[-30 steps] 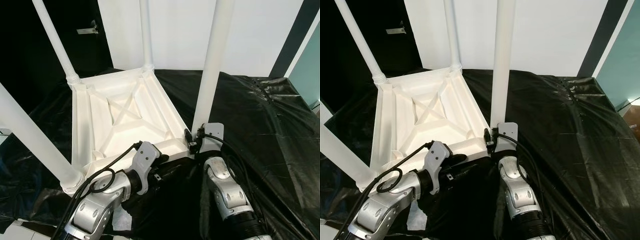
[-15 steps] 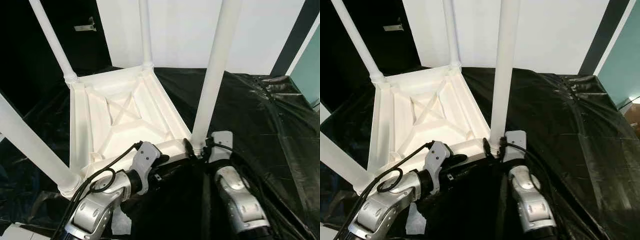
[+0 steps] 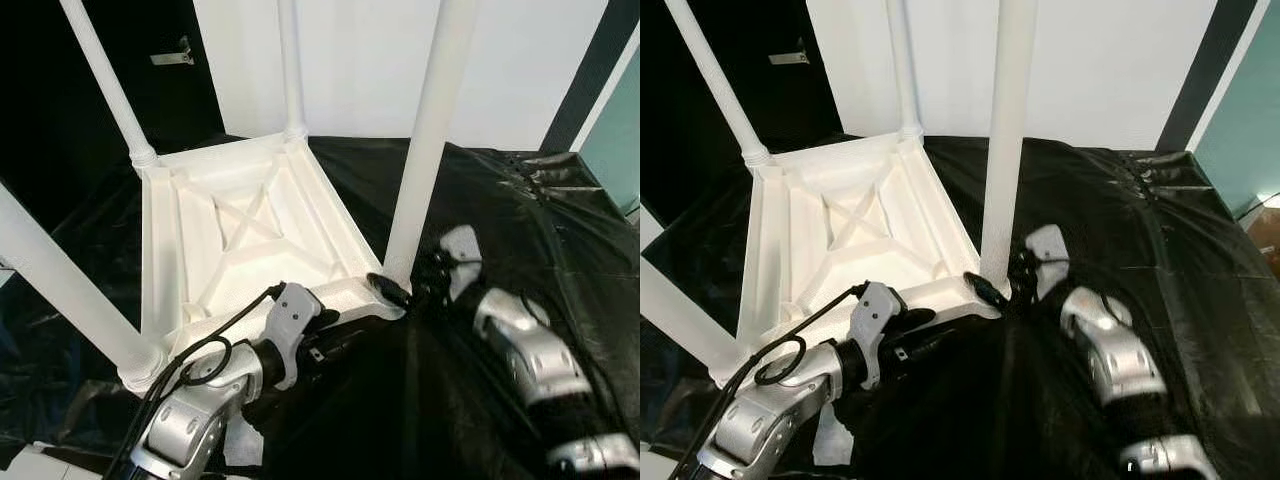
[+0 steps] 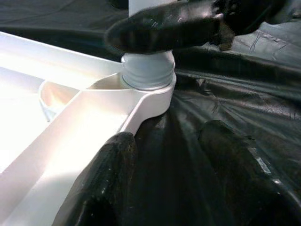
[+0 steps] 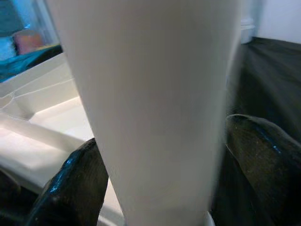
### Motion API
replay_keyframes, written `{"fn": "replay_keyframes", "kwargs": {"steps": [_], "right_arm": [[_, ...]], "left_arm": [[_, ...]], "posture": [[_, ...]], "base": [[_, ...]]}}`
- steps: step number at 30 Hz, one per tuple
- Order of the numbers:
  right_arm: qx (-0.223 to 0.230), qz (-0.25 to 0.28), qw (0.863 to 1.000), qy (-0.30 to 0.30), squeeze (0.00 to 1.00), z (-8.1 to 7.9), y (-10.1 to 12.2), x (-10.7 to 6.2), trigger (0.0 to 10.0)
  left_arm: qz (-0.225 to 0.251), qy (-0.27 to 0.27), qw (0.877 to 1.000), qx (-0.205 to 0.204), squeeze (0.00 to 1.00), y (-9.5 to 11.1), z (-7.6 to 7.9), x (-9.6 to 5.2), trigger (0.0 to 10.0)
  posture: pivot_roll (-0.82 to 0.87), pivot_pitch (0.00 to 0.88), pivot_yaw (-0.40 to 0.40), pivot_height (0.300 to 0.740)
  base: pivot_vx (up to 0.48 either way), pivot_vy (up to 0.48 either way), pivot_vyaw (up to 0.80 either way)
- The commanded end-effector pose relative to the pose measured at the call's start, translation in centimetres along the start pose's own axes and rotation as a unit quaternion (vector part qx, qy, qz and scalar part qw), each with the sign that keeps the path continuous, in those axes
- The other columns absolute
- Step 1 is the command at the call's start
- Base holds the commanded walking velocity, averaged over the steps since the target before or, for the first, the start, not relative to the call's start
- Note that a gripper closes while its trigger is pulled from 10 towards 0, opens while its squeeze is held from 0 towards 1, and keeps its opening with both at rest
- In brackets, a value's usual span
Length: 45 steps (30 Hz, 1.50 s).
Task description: Building children table
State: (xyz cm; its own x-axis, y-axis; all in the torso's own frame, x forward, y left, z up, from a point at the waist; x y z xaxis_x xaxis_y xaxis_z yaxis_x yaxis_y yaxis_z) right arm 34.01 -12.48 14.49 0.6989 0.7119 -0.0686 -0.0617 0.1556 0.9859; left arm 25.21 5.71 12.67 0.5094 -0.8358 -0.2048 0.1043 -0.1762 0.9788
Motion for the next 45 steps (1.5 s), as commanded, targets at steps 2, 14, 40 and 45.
{"fn": "replay_keyframes", "kwargs": {"steps": [2,14,40,45], "right_arm": [[-0.009,-0.027,0.999,0.046,0.00,-0.6,-1.0,0.8,8.0],[0.013,-0.050,0.996,0.071,0.00,-1.0,-2.7,0.3,0.0],[0.119,-0.067,0.936,-0.324,0.00,-3.1,-5.3,0.6,10.0],[0.113,-0.038,0.943,-0.309,0.00,-3.9,-3.9,1.1,10.0]], "left_arm": [[0.003,-0.014,1.000,0.005,0.00,0.2,0.1,0.1,10.0],[0.006,-0.007,1.000,0.003,0.00,0.2,0.1,0.1,10.0],[0.002,-0.003,1.000,-0.010,0.00,-0.2,0.2,0.1,10.0],[0.003,-0.006,1.000,-0.011,0.00,-0.2,0.3,0.2,10.0]], "posture": [[-0.02,0.000,0.001,0.740],[-0.01,0.000,-0.009,0.740],[-0.04,0.000,-0.010,0.740],[-0.05,0.000,-0.004,0.740]], "base": [[0.000,0.000,0.00],[0.000,0.000,0.00],[0.000,0.000,0.00],[0.000,0.000,0.00]]}}
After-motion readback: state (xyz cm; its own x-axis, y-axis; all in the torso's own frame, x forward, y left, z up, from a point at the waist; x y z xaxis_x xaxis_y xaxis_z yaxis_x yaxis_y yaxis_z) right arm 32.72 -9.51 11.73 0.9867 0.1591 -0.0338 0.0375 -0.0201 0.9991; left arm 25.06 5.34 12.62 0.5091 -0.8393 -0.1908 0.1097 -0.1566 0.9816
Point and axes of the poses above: a point about 5 cm out from each wrist's last joint towards the gripper, its own x axis pointing out of the wrist towards the gripper, its own y axis along the axis of the wrist's last joint, z = x × y, the point moved 3 cm from there along x, pointing out of the wrist towards the gripper, and after that the axes turned 2 degrees about x, right-handed, at the moved point
